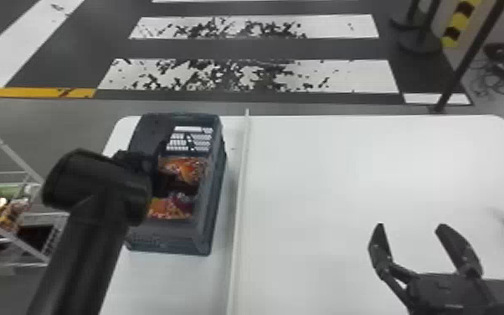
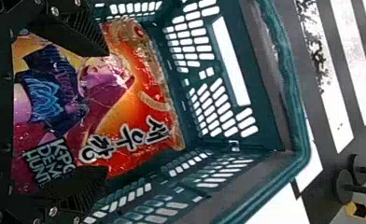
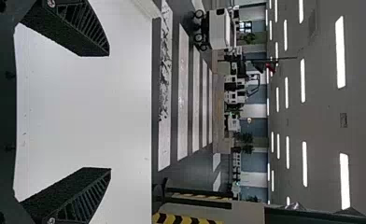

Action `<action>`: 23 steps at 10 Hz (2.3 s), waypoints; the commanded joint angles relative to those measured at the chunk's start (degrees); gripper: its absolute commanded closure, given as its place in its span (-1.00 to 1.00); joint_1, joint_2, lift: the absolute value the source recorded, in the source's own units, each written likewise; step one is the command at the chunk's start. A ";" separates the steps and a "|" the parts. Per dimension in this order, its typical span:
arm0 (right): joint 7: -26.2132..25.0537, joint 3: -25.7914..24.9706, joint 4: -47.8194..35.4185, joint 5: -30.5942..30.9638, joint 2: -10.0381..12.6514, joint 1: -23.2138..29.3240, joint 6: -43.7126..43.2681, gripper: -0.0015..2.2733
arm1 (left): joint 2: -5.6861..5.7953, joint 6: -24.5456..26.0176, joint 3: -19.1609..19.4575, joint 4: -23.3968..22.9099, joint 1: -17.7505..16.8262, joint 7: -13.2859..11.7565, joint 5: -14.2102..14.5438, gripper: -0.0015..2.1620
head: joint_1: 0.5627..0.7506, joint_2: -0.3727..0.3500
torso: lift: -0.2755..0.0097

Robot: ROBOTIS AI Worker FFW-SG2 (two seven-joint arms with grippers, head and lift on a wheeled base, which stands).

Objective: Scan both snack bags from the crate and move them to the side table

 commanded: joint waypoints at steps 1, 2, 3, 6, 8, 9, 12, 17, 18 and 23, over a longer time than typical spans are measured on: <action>0.00 0.34 0.40 -0.16 -0.29 -0.58 0.48 -0.96 | -0.09 0.58 0.14 1.47 0.01 -0.13 -0.83 -0.88 | 0.41 0.27 | 0.40; 0.00 0.69 0.75 -0.25 -0.64 -1.02 1.01 -0.96 | -0.17 1.11 0.32 2.09 0.01 -0.13 -0.92 -0.89 | 0.41 0.29 | 0.40; 0.00 0.78 0.84 -0.43 -0.73 -1.11 1.01 -0.96 | -0.35 1.64 0.32 2.97 -0.25 -0.13 -1.01 -0.89 | 0.41 0.32 | 0.40; 0.00 0.87 1.02 -0.43 -0.73 -1.20 1.01 -0.96 | -0.79 1.81 0.50 4.37 -1.04 -1.45 -1.18 -0.57 | 0.41 0.32 | 0.40; 0.00 0.96 1.10 -0.43 -0.73 -1.20 1.01 -0.96 | -1.84 2.69 2.52 3.67 0.10 3.91 1.02 0.90 | 0.41 0.34 | 0.40; 0.00 0.96 1.28 -0.43 -0.73 -1.29 1.01 -0.96 | -1.76 3.05 3.31 2.61 0.63 3.47 2.16 0.91 | 0.41 0.36 | 0.40; 0.00 0.96 1.46 -0.43 -0.73 -1.37 1.01 -0.96 | -1.84 2.87 5.15 1.56 1.06 3.65 4.80 0.98 | 0.41 0.36 | 0.40; -0.09 0.96 1.46 -0.43 -0.73 -1.46 2.07 -0.96 | -2.55 0.76 14.12 -0.81 3.35 3.91 18.33 0.98 | 0.41 0.35 | 0.40; -0.09 1.05 1.46 -0.43 -0.73 -1.55 2.42 -0.96 | -2.55 0.76 14.91 -0.90 3.44 3.47 19.12 0.98 | 0.41 0.35 | 0.40; -0.09 1.31 1.28 -0.25 -0.73 -1.72 3.12 -0.96 | -2.55 0.76 21.77 -4.06 5.46 0.66 28.17 0.98 | 0.41 0.38 | 0.40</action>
